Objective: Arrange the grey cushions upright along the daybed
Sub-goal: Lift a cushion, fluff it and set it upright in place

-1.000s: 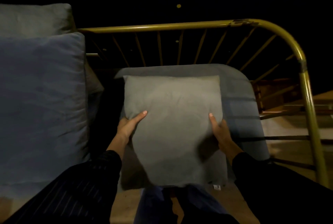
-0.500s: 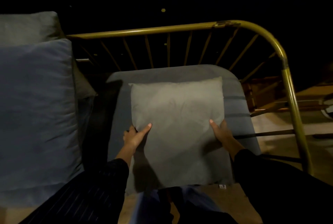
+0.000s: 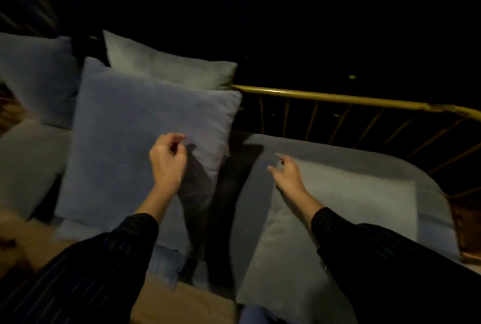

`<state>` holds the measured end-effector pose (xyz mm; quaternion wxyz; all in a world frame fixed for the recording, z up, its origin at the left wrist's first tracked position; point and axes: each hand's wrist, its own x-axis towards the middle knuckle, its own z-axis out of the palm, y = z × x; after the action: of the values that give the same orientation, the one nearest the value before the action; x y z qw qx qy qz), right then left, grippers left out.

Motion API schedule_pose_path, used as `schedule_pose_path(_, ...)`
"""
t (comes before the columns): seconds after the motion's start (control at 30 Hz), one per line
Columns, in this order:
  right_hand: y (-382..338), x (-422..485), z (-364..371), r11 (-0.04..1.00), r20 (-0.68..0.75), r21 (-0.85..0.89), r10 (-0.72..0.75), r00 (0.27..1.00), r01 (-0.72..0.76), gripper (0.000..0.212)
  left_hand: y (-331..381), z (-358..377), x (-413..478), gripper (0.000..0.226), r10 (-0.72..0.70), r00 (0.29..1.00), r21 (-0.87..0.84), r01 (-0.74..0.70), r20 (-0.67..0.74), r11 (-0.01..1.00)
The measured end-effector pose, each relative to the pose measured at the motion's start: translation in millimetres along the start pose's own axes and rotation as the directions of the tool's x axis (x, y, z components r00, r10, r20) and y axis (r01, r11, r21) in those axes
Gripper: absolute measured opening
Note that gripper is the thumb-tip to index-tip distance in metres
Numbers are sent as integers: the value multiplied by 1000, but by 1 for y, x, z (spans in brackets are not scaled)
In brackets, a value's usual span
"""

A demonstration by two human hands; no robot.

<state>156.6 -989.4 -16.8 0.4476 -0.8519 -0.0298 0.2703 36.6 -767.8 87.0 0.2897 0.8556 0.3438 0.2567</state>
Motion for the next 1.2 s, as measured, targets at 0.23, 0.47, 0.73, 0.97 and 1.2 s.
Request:
schedule_pose_path(0.23,-130,3,100,926,211,375,-49,976,-35,107,-93,-92,104,34,-70,996,210,80,-57,974)
schedule_pose_path(0.47,-125,7,138,861,112,507,-15,994,-44,120,-167,-126,192,89,-422,872,-100,456,248,884)
schedule_pose_path(0.73,-119,0,135,779,122,621,8,992,-83,109,-165,-119,185,85,-447,841,-308,531,305,789)
schedule_pose_path(0.97,-108,-40,93,742,77,671,-84,993,11,102,-115,-139,149,84,-333,893,-306,422,302,854)
schedule_pose_path(1.2,-101,-58,-41,752,-169,627,-120,978,201,94,-1,-104,113,82,-204,926,-374,320,318,870)
